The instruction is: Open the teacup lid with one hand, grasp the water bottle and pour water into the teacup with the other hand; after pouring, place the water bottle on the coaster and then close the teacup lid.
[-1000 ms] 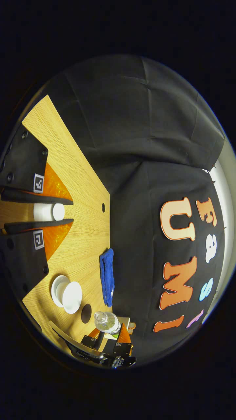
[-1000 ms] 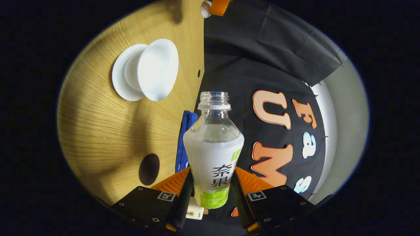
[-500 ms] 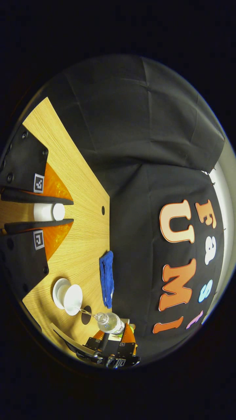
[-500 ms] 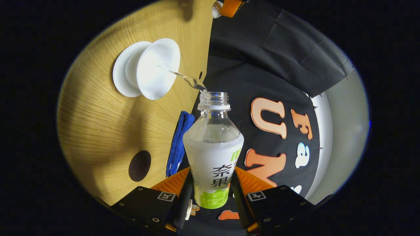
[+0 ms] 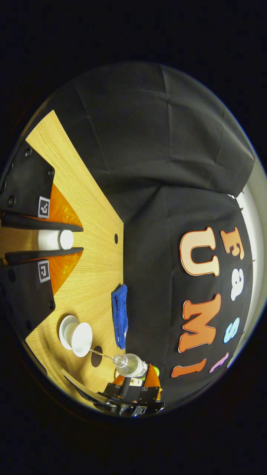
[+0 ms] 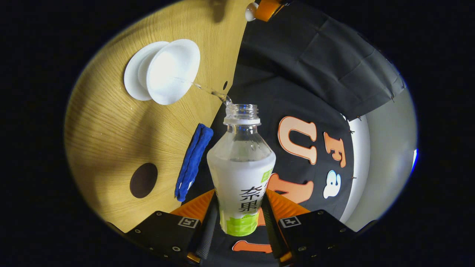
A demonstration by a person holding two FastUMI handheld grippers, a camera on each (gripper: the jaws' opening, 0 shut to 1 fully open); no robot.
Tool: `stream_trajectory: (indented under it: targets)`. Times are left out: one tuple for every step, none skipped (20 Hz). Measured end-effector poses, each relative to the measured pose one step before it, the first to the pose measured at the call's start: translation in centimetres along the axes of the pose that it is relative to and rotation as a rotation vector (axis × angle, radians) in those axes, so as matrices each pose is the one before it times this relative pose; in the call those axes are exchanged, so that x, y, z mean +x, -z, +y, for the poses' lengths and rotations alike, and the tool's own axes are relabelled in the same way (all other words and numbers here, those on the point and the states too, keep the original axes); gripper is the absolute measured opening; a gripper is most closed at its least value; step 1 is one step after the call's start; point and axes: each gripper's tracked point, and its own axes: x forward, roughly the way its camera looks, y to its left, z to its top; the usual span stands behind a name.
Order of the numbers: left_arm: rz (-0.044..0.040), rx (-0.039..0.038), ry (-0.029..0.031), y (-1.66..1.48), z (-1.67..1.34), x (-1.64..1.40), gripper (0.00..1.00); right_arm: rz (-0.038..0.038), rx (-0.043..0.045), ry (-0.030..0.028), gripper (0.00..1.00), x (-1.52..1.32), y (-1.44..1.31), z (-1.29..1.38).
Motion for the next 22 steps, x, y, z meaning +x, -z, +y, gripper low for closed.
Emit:
stream_trajectory:
  targets:
    - [-0.00217, -0.00212, -0.00090, 0.004, 0.027, -0.009, 0.30, -0.00356, -0.01102, 0.00754, 0.64, -0.146, -0.316, -0.044]
    - [-0.00010, -0.00104, 0.00053, -0.026, -0.065, 0.105, 0.27, -0.00352, -0.00974, 0.00675, 0.64, -0.248, -0.166, -0.140]
    - [-0.00100, -0.00098, -0.00221, -0.044, 0.115, -0.020, 0.30, -0.00448, -0.00915, 0.00620, 0.64, -0.146, -0.154, -0.149]
    - [-0.00083, -0.00158, 0.00073, 0.030, 0.136, 0.041, 0.27, -0.00232, -0.01093, 0.00715, 0.64, 0.209, -0.008, -0.007]
    - [0.00024, -0.00191, -0.00194, -0.072, 0.101, -0.023, 0.27, -0.00297, -0.01241, 0.00942, 0.64, -0.114, -0.212, -0.192]
    - [0.00033, -0.00202, 0.00035, 0.071, 0.067, -0.009, 0.27, -0.00432, -0.01517, 0.00825, 0.64, -0.085, -0.071, -0.112]
    - [-0.00120, -0.00043, -0.00194, -0.093, 0.111, 0.037, 0.27, -0.00369, -0.01346, 0.00628, 0.64, -0.130, -0.165, -0.110]
    - [-0.00244, 0.00092, -0.00249, -0.052, 0.047, 0.077, 0.27, -0.00229, -0.01027, 0.00714, 0.64, -0.216, -0.236, 0.049]
    - [-0.00272, 0.00148, -0.00142, -0.110, 0.097, -0.059, 0.27, -0.00376, -0.00911, 0.00469, 0.64, -0.182, -0.220, 0.008]
    - [-0.00330, 0.00017, -0.00048, -0.195, 0.101, -0.141, 0.27, -0.00228, -0.00758, 0.00465, 0.64, 0.020, 0.106, -0.065]
    - [-0.00219, -0.00034, 0.00101, -0.158, 0.044, 0.028, 0.27, -0.00449, -0.01041, 0.00380, 0.64, -0.037, -0.075, -0.087]
    - [-0.00372, 0.00079, -0.00031, -0.219, -0.002, 0.034, 0.27, -0.00030, -0.01095, 0.00485, 0.64, 0.173, 0.165, -0.203]
    - [-0.00301, 0.00233, -0.00064, -0.111, 0.119, -0.018, 0.27, -0.00305, -0.01096, 0.00554, 0.64, 0.008, -0.045, -0.170]
    - [-0.00146, 0.00218, -0.00179, -0.105, 0.023, 0.003, 0.27, 0.00026, -0.01012, 0.00463, 0.64, 0.164, 0.164, -0.165]
    - [0.00127, -0.00098, 0.00101, -0.038, 0.034, 0.055, 0.27, -0.00197, -0.00780, 0.00271, 0.64, 0.010, -0.061, -0.050]
    - [-0.00242, -0.00264, 0.00097, -0.051, 0.043, -0.079, 0.27, -0.00073, -0.00807, 0.00382, 0.64, 0.131, 0.127, -0.134]
    - [-0.00012, -0.00237, 0.00153, -0.048, -0.068, 0.180, 0.27, -0.00064, -0.00912, 0.00317, 0.64, -0.004, -0.099, -0.061]
    - [-0.00268, -0.00229, 0.00107, -0.082, -0.047, -0.072, 0.27, -0.00061, -0.01209, 0.00385, 0.64, -0.045, -0.005, -0.115]
    - [-0.00253, -0.00090, 0.00044, -0.046, 0.029, -0.011, 0.27, -0.00113, -0.01303, 0.00407, 0.64, 0.015, -0.077, -0.164]
    - [0.00331, 0.00115, -0.00022, 0.156, 0.066, -0.064, 0.27, 0.00047, -0.00882, 0.00411, 0.64, 0.012, 0.044, -0.118]
    - [-0.00412, -0.00194, -0.00040, -0.118, 0.071, -0.079, 0.27, -0.00011, -0.00085, 0.00164, 0.64, -0.058, -0.056, -0.039]
    - [-0.00277, -0.00203, -0.00093, -0.049, -0.069, -0.047, 0.27, -0.00190, -0.00147, 0.00189, 0.60, -0.072, -0.099, 0.128]
